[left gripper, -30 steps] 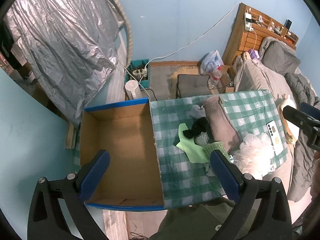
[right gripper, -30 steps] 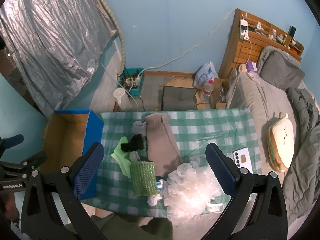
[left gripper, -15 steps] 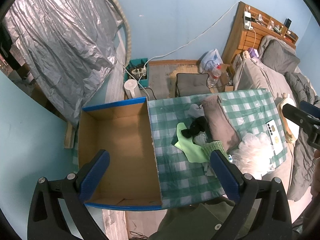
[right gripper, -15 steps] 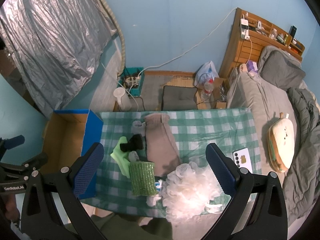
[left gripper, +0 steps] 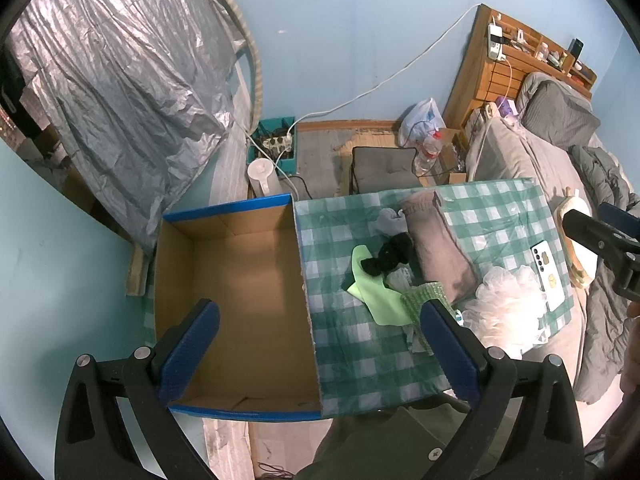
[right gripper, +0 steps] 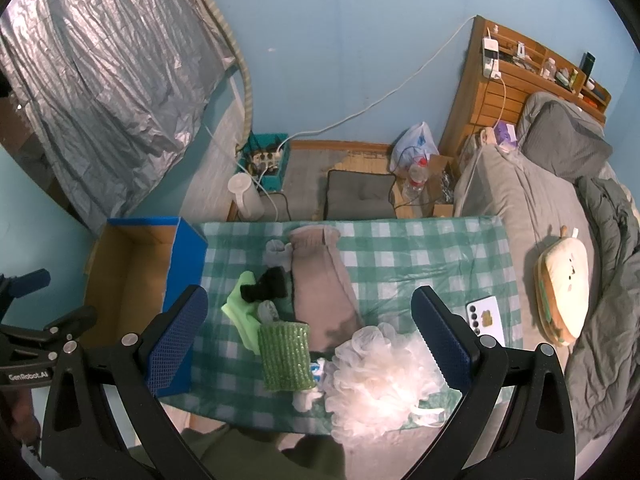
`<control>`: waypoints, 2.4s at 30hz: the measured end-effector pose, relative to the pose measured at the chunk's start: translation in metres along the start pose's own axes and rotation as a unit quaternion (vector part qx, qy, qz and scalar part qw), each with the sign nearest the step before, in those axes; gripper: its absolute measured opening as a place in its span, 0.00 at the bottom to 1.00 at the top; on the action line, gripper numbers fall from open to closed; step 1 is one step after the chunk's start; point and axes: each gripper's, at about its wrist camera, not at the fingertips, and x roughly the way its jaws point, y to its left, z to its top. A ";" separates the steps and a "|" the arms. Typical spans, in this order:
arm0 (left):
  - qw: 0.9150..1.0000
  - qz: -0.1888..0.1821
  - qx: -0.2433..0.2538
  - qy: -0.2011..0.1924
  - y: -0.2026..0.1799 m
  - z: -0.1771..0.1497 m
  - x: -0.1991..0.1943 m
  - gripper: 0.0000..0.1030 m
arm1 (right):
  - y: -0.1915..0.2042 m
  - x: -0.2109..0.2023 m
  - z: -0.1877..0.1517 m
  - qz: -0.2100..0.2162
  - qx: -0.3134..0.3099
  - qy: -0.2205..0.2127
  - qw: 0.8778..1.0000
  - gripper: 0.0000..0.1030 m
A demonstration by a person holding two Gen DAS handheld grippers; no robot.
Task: Organize soft objects
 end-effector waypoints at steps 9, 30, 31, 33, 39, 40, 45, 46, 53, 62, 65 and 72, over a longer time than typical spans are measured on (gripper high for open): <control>1.000 -0.002 -0.008 0.001 -0.007 0.002 0.003 0.98 | 0.000 -0.001 0.000 0.001 0.000 0.001 1.000 0.98; 1.000 -0.003 -0.006 0.005 -0.005 0.000 0.001 0.98 | -0.001 0.005 0.001 0.001 0.000 0.004 1.000 0.98; 1.000 -0.003 -0.006 0.006 -0.006 -0.001 0.002 0.98 | -0.001 0.007 0.000 0.001 0.001 0.006 1.000 0.97; 1.000 -0.004 -0.005 0.008 -0.007 -0.002 0.004 0.98 | -0.002 0.007 -0.002 0.000 0.002 0.007 1.000 0.97; 1.000 -0.007 0.004 0.019 -0.012 -0.004 0.014 0.98 | -0.015 0.009 -0.014 -0.007 0.016 0.021 1.000 0.97; 1.000 -0.007 0.005 0.022 -0.013 -0.005 0.016 0.98 | -0.018 0.010 -0.017 -0.009 0.018 0.024 1.000 0.98; 0.999 -0.013 0.014 0.035 -0.022 -0.007 0.028 0.98 | -0.036 0.014 -0.025 -0.017 0.036 0.040 0.998 0.97; 0.999 -0.015 0.014 0.037 -0.023 -0.007 0.030 0.98 | -0.039 0.016 -0.029 -0.018 0.041 0.044 0.998 0.97; 0.998 -0.015 0.028 0.058 -0.036 -0.011 0.050 0.98 | -0.060 0.029 -0.039 -0.027 0.059 0.067 0.996 0.97; 0.995 -0.018 0.044 0.088 -0.047 -0.017 0.078 0.98 | -0.081 0.052 -0.057 -0.027 0.088 0.097 0.991 0.97; 0.994 -0.020 0.045 0.097 -0.051 -0.019 0.087 0.98 | -0.088 0.063 -0.064 -0.025 0.097 0.108 0.989 0.97; 0.991 -0.016 0.050 0.120 -0.062 -0.024 0.111 0.98 | -0.101 0.094 -0.086 -0.013 0.115 0.140 0.983 0.97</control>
